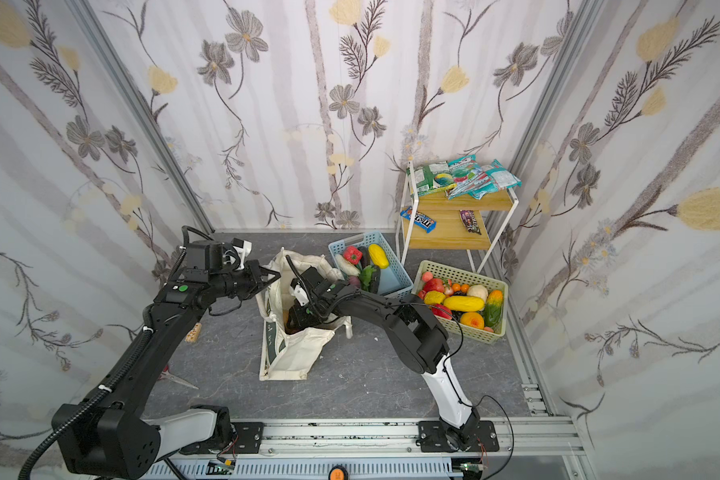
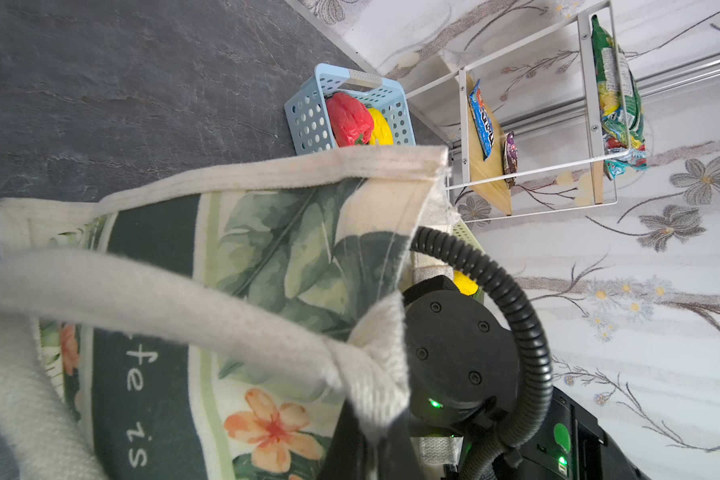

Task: Place the food into the grocery bag and tie it
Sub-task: 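Lower the held eggplant down into the tote bag with the right gripper, then open the right gripper to release the eggplant inside the bag, then withdraw the right gripper from the bag back over the pale blue basket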

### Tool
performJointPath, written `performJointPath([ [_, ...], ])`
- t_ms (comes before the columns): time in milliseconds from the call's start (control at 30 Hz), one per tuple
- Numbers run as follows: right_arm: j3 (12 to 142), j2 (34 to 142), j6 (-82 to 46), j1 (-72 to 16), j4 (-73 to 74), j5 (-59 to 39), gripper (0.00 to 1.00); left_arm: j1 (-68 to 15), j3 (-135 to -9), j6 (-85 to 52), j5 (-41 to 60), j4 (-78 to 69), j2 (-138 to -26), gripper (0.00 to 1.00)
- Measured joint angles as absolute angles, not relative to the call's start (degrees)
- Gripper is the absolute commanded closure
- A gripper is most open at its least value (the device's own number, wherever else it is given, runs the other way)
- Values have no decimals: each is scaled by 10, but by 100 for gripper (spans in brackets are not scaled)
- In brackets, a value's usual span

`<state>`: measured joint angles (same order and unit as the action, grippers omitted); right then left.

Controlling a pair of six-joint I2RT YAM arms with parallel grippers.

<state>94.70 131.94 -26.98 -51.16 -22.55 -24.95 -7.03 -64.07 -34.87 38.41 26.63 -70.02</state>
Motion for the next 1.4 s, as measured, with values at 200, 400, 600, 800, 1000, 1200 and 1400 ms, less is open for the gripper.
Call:
performJointPath([
  [200, 947, 1304, -270, -509, -228, -249, 37, -70, -638, -347, 384, 265, -698, 100],
  [400, 945, 1253, -269, -500, -227, -249, 36, -67, -632, -347, 381, 261, -698, 100],
  [600, 944, 1206, -259, -487, -227, -249, 35, -63, -627, -347, 380, 253, -700, 100],
  [800, 944, 1168, -253, -477, -228, -249, 35, -62, -627, -347, 380, 250, -703, 100],
  [1000, 949, 1136, -248, -449, -229, -242, 34, -61, -626, -347, 380, 243, -705, 100],
  [1200, 959, 1106, -244, -435, -234, -239, 34, -61, -624, -347, 380, 242, -705, 100],
  [1400, 961, 1080, -243, -411, -237, -225, 34, -61, -623, -347, 380, 239, -706, 100],
])
